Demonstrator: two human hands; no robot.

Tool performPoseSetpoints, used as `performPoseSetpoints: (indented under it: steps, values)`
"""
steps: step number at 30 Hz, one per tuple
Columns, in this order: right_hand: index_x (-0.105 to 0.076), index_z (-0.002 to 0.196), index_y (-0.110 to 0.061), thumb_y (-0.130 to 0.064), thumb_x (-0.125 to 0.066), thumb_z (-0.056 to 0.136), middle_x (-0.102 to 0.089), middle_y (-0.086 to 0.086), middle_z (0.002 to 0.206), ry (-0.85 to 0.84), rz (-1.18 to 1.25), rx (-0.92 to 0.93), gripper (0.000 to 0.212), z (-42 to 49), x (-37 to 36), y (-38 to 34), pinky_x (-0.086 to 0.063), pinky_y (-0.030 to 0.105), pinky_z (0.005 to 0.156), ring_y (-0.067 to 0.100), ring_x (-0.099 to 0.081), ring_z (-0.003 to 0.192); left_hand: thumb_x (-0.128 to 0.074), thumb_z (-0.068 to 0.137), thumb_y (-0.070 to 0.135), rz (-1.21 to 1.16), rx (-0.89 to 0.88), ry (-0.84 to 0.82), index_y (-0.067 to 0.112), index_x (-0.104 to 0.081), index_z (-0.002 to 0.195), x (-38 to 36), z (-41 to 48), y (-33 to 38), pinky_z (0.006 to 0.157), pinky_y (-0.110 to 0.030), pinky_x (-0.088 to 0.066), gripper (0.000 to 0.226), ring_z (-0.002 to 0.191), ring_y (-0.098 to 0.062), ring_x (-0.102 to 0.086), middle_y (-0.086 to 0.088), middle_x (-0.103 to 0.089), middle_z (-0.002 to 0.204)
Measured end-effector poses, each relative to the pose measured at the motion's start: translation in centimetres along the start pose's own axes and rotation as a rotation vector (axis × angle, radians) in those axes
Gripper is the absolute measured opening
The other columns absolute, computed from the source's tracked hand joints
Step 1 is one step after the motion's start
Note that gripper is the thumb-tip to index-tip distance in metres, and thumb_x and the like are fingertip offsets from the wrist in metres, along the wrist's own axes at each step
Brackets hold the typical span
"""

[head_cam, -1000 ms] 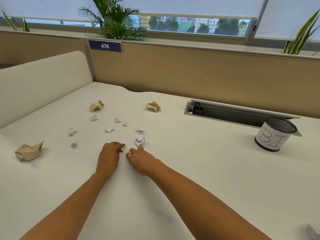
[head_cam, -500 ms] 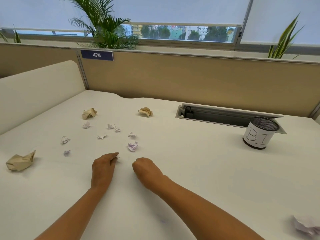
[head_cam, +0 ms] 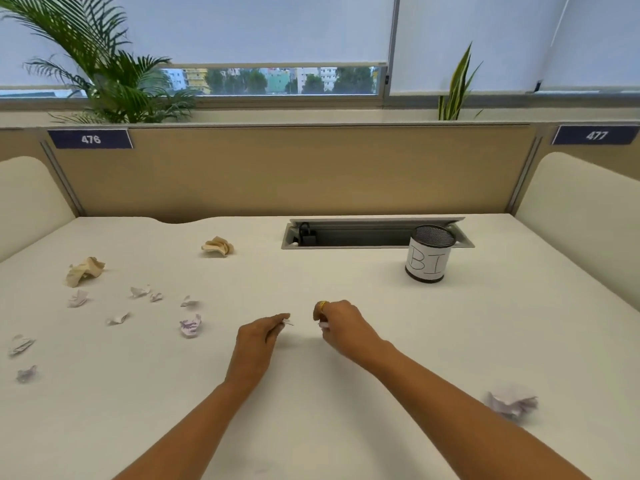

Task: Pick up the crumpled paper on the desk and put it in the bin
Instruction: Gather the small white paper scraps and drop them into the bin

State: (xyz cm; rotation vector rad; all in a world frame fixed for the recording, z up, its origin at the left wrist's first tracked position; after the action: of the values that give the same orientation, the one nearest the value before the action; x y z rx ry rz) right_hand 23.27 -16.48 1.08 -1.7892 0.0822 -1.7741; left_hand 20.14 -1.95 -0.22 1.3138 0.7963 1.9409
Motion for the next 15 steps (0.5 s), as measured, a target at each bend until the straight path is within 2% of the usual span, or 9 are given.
performPoseSetpoints:
  steps: [3,5,7,9,11,15]
  values:
    - [-0.063,0.105,-0.004,0.004,-0.044,0.087,-0.067,0.016,0.107,0.081,0.000,-0.104,0.027,0.2,3.2,3.9,-0.048,0.026,0.077,0.029,-0.063,0.095,-0.056,0.087,0.000,-0.095,0.044,-0.074,0.009,-0.069,0.098,-3.2,0.8,0.8,0.070,0.005,-0.041,0.019,0.071,0.018,-0.059,0.006,-0.067,0.081]
    - [-0.066,0.103,-0.003,0.003,-0.046,0.087,-0.068,0.014,0.108,0.142,-0.015,-0.150,0.026,0.4,5.3,5.9,-0.049,0.027,0.083,0.028,-0.064,0.097,-0.053,0.088,-0.001,-0.161,0.084,-0.091,0.020,-0.064,0.088,-4.7,1.1,1.1,0.065,0.000,-0.044,0.024,0.062,0.011,-0.060,0.006,-0.064,0.072]
    - [-0.067,0.102,-0.002,0.001,-0.050,0.089,-0.067,0.013,0.110,0.203,-0.036,-0.183,0.022,0.6,7.4,7.4,-0.049,0.028,0.087,0.027,-0.063,0.099,-0.053,0.089,0.002,-0.247,0.146,-0.071,0.027,-0.059,0.079,-5.7,1.6,1.0,0.068,-0.009,-0.049,0.028,0.057,0.003,-0.061,0.004,-0.065,0.071]
    - [-0.067,0.101,-0.001,0.000,-0.053,0.090,-0.063,0.012,0.112,0.281,-0.048,-0.205,0.018,0.7,9.4,8.5,-0.049,0.028,0.086,0.027,-0.062,0.098,-0.053,0.089,0.004,-0.315,0.208,-0.048,0.028,-0.056,0.076,-6.4,2.3,0.8,0.071,-0.017,-0.052,0.028,0.061,-0.004,-0.065,0.003,-0.066,0.073]
    - [-0.067,0.097,0.002,0.001,-0.054,0.090,-0.059,0.015,0.110,0.376,-0.038,-0.205,0.015,0.9,11.4,9.6,-0.049,0.032,0.084,0.029,-0.061,0.095,-0.051,0.090,0.004,-0.340,0.244,-0.028,0.026,-0.054,0.075,-7.0,3.1,0.8,0.069,-0.016,-0.052,0.027,0.067,-0.011,-0.066,0.002,-0.066,0.074]
    - [-0.067,0.090,0.005,0.005,-0.052,0.087,-0.058,0.021,0.101,0.552,-0.021,-0.245,0.016,1.8,15.0,12.4,-0.047,0.036,0.078,0.033,-0.059,0.091,-0.052,0.090,0.005,-0.363,0.284,0.002,0.024,-0.053,0.073,-7.6,3.6,0.2,0.075,-0.023,-0.050,0.026,0.070,-0.012,-0.067,0.000,-0.066,0.074]
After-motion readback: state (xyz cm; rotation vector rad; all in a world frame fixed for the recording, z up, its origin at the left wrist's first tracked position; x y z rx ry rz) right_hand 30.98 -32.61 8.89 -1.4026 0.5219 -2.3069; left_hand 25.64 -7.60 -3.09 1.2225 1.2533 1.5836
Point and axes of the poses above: each hand's wrist, its own z-axis towards the middle knuckle, its own x-axis out of the back of the hand, y = z × x, the point moved 9 cm from there along z, towards the middle knuckle
